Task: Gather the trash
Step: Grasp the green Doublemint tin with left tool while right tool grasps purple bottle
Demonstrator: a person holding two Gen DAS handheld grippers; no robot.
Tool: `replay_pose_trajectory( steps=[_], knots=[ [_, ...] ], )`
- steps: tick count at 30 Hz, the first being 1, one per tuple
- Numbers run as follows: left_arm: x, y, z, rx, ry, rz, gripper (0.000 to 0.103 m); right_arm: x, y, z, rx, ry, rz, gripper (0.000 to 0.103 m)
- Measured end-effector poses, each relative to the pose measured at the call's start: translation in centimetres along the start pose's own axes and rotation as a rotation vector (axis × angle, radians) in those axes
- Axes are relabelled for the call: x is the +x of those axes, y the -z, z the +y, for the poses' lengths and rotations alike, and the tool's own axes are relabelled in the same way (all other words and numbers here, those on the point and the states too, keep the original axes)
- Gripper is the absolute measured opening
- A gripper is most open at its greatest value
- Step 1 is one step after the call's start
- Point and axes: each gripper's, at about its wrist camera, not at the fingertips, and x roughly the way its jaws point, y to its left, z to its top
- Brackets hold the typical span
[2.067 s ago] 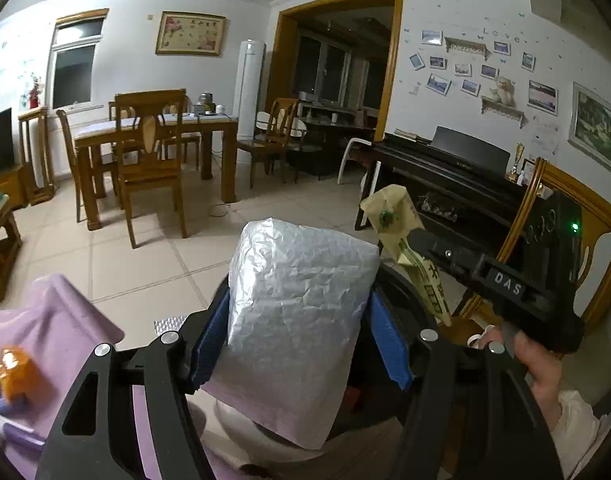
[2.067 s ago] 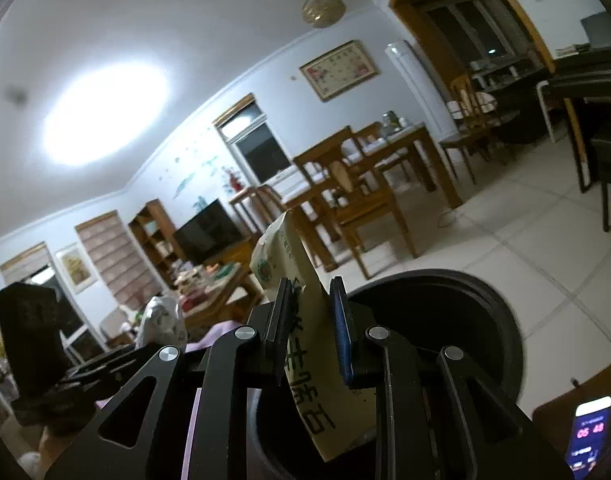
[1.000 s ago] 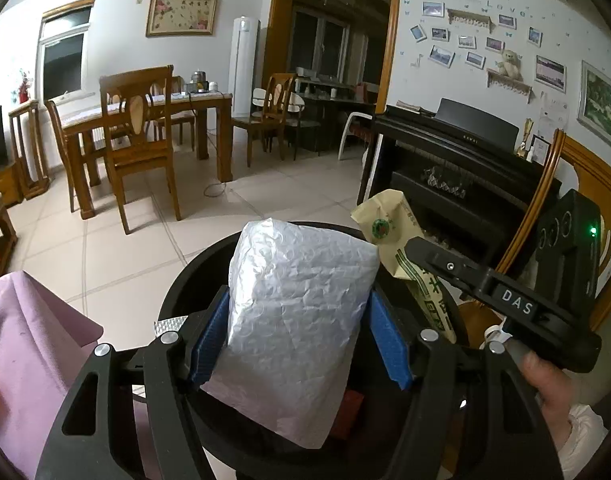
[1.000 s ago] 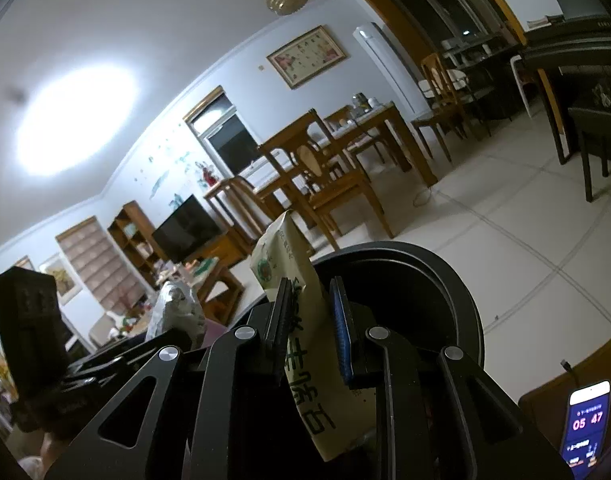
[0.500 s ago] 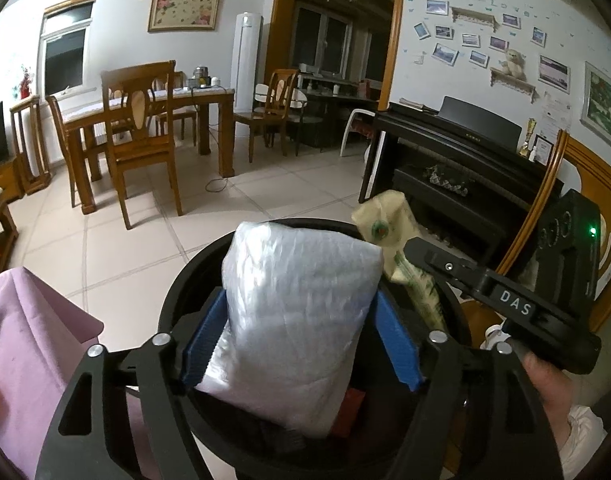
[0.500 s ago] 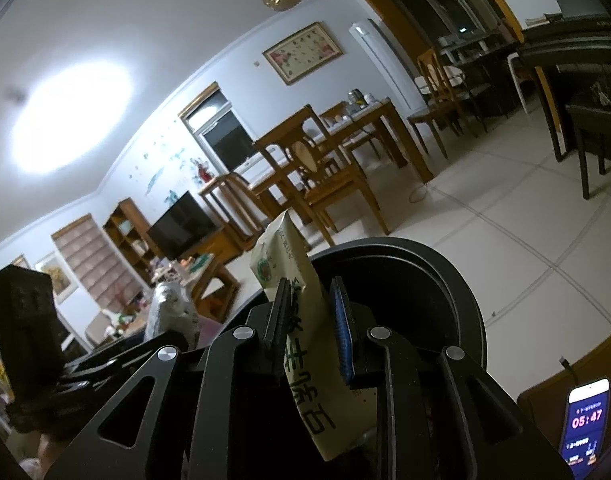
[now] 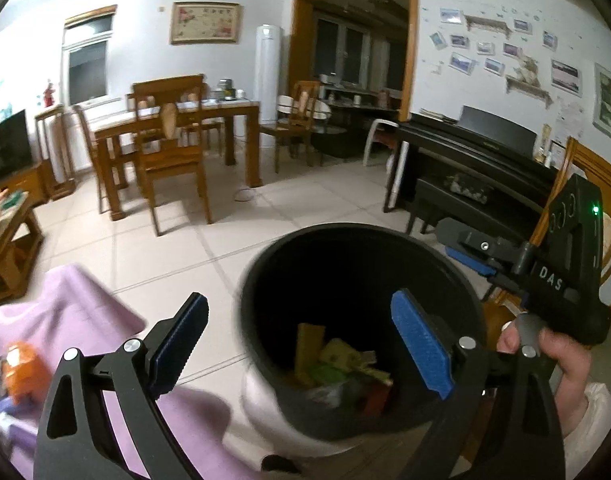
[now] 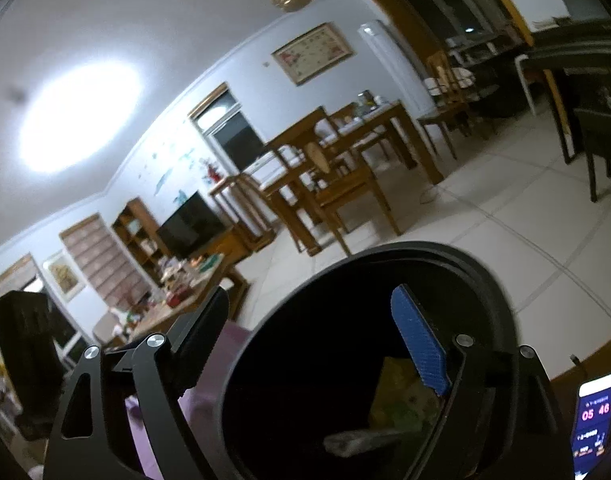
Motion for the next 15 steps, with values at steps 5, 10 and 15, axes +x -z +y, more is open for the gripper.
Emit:
replay_pose_trajectory(
  steps=[5, 10, 15],
  knots=[
    [-4.5, 2.3, 6.8, -0.103, -0.115, -0.003, 0.092, 2.7, 1.2, 5.9, -0.112, -0.065, 0.091, 0.083],
    [-9.4, 5.6, 14.9, -0.229, -0.271, 0.009, 0.092, 5.6, 3.9, 13.6, -0.251, -0.160, 0.203, 0.083],
    [-13.5, 9.3, 22.5, -0.358, -0.416, 0.075, 0.090, 8.9, 7.4, 22.0, -0.377, -0.293, 0.362, 0.078]
  ],
)
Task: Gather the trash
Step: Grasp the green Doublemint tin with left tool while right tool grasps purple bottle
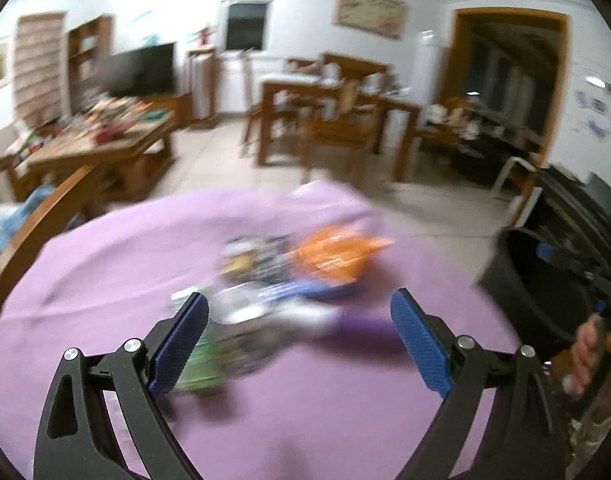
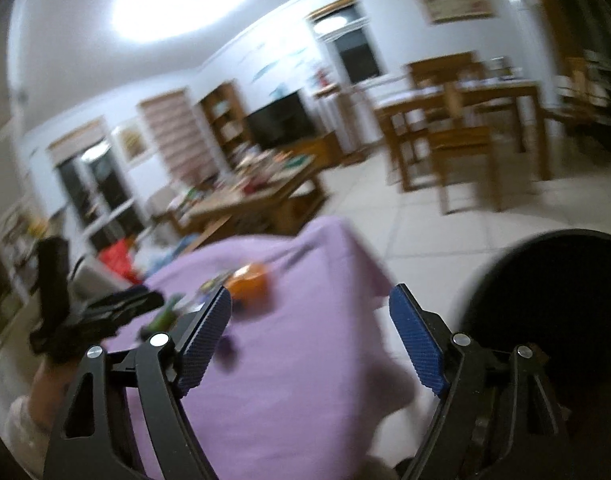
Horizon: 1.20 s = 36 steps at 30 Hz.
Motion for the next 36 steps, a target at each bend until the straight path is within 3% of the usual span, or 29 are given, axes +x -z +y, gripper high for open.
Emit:
replay_pose_trajectory(
  steps=[5, 8, 11, 13, 16, 19, 23, 25, 26, 31, 36],
  knots=[
    [1.3, 0.4, 4.2, -0.020, -0.031, 0.087, 0.073, 6.3, -0.1, 7.5, -0.155, -0.087, 0.168, 0.071],
    [2.4, 0.3, 5.2, -0.005, -0.033, 0.138, 0.063, 9.4, -0.3, 9.9, -0.231, -0.082, 0.248, 0.068],
    [3.6, 0.4, 5.7, 0.009, -0.015, 0.174, 0.056, 12.1, -0.1, 11.2, -0.280, -0.066, 0.327, 0.063],
    [3.9, 0.8, 5.8, 0.037, -0.004, 0.193, 0.045, 13.5, 0.4, 11.4, -0.312, -0.057, 0.375, 0.049],
    [4.1, 0.8, 5.9, 0.047, -0.016, 0.186, 0.043, 15.0, 1.0, 12.1, -0.354, -0.022, 0.418, 0.046],
    [4.2, 0.7, 6.4, 0.040, -0.023, 0.174, 0.033, 15.7, 1.5, 12.5, -0.370, -0.009, 0.440, 0.039],
    [4.0, 0.7, 7.1, 0.010, -0.005, 0.162, 0.031, 15.1, 1.3, 11.8, -0.344, -0.030, 0.431, 0.036],
    [3.2, 0.6, 7.6, -0.023, 0.034, 0.128, 0.031, 14.4, 1.0, 11.2, -0.309, -0.062, 0.409, 0.025],
    [2.9, 0.4, 7.6, -0.031, 0.039, 0.114, 0.031, 13.8, 0.6, 10.8, -0.287, -0.075, 0.391, 0.025],
    [0.4, 0.0, 7.6, -0.069, 0.069, 0.022, 0.031, 8.7, -0.5, 8.1, -0.131, -0.163, 0.265, 0.025],
    [-1.5, -0.8, 4.9, -0.058, 0.103, -0.036, 0.031, 2.8, -1.7, 4.8, -0.013, -0.161, 0.112, 0.025]
  ],
)
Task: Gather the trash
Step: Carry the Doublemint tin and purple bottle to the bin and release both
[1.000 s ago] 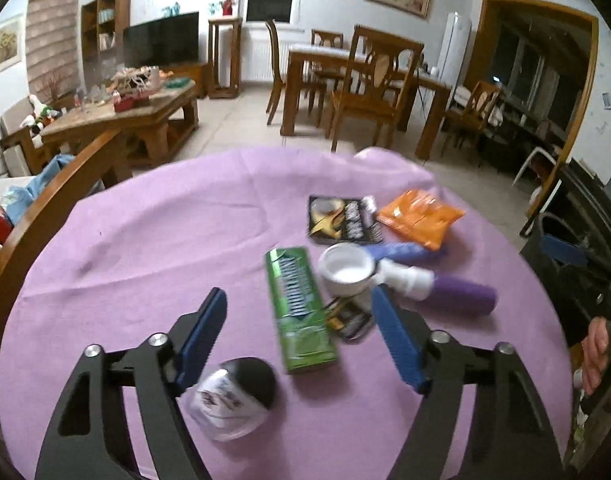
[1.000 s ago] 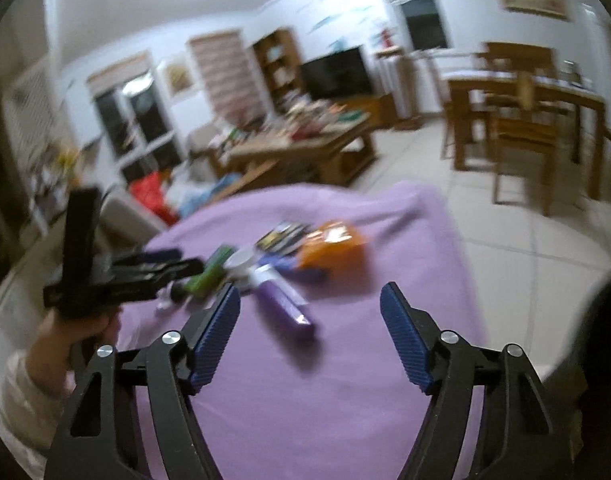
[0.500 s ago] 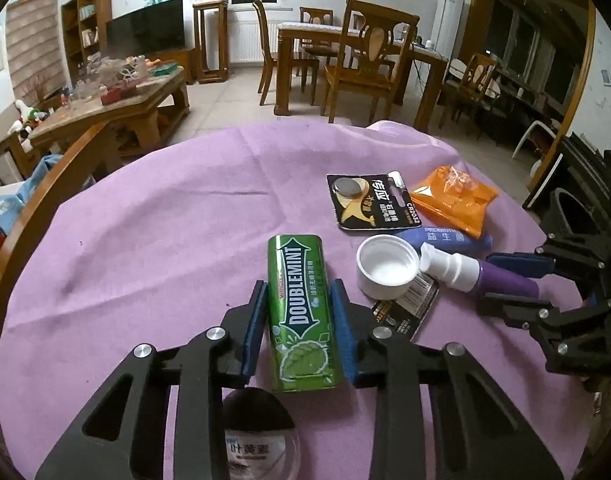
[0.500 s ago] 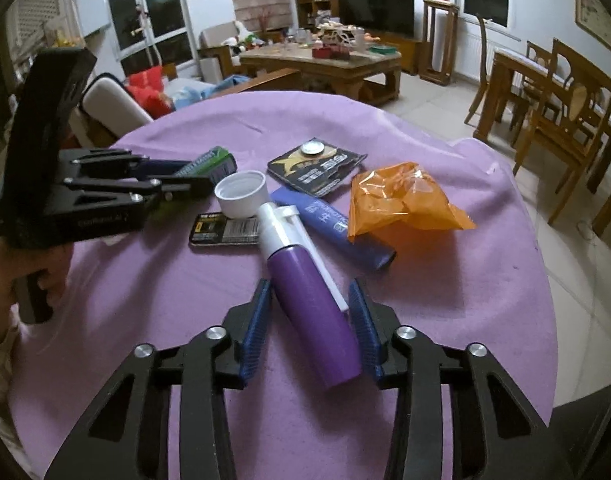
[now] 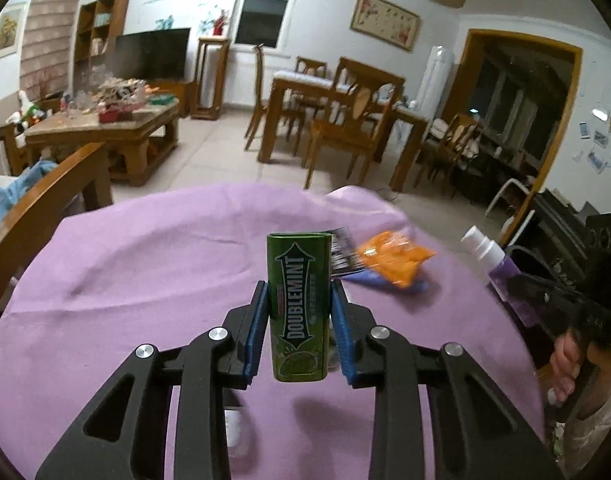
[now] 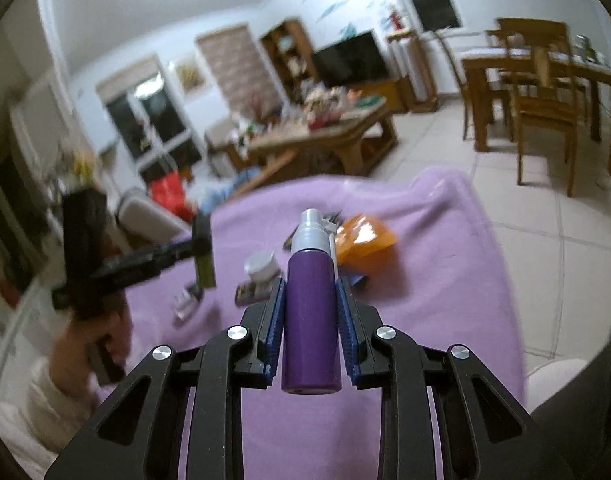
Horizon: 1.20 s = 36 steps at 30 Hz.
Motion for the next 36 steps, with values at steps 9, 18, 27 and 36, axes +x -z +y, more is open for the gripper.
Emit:
replay_pose_trajectory(
  steps=[9, 18, 27, 36],
  knots=[
    [-0.3, -2.0, -9.2, 0.110, 0.138, -0.065, 0.031, -12.0, 0.9, -5.4, 0.079, 0.200, -0.277, 0.025],
    [3.2, -2.1, -20.2, 0.211, 0.321, -0.038, 0.031, -22.5, 4.7, -12.2, 0.167, 0.435, -0.460, 0.025],
    [7.1, 0.1, -29.8, 0.295, 0.487, 0.030, 0.031, -28.7, 9.1, -17.8, 0.249, 0.552, -0.506, 0.026],
    [9.3, 1.7, -32.7, 0.335, 0.506, 0.088, 0.031, -29.4, 11.6, -20.4, 0.295, 0.556, -0.493, 0.026]
  ],
)
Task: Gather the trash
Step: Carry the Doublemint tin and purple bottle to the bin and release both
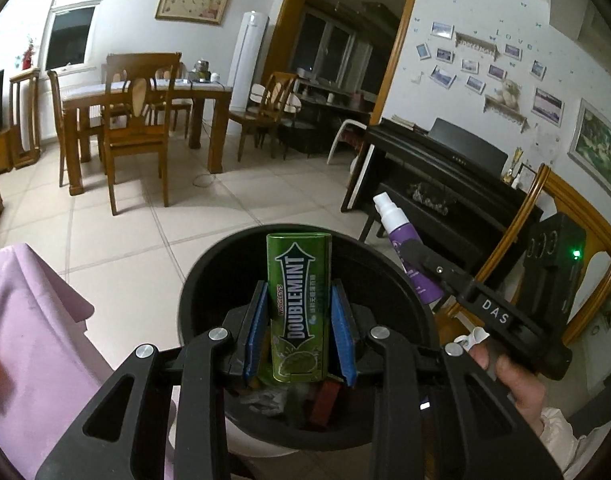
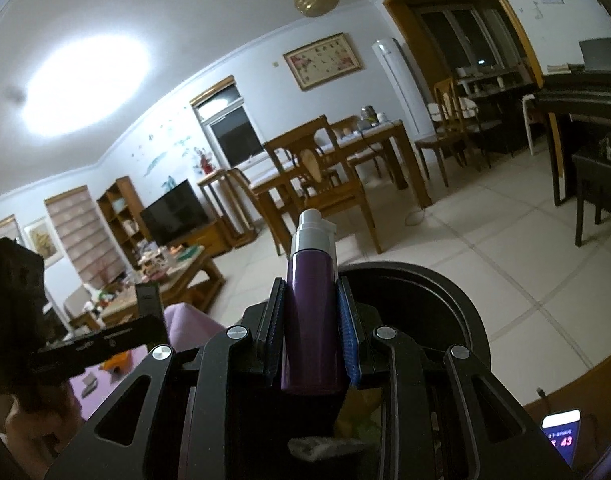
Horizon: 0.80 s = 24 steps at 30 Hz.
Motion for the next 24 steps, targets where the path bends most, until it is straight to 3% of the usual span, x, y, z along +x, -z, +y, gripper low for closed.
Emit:
replay_pose_trajectory(
  steps=[21, 23, 24],
  knots=[
    [2.6, -0.1, -2.3, 0.012, -0.016, 0.056, 0.033, 2.8, 1.1, 2.6, 0.025, 0.014, 0.043, 0.027],
    [2.5, -0.1, -2.3, 0.015, -0.015, 0.056, 0.037, 2.6, 1.0, 2.8, 0.033, 0.017, 0.034, 0.042],
    [2.3, -0.2, -2.3, 0.016, -0.017, 0.055, 0.046, 2.3, 1.0, 2.8, 0.040, 0.019, 0.025, 0.058]
  ],
)
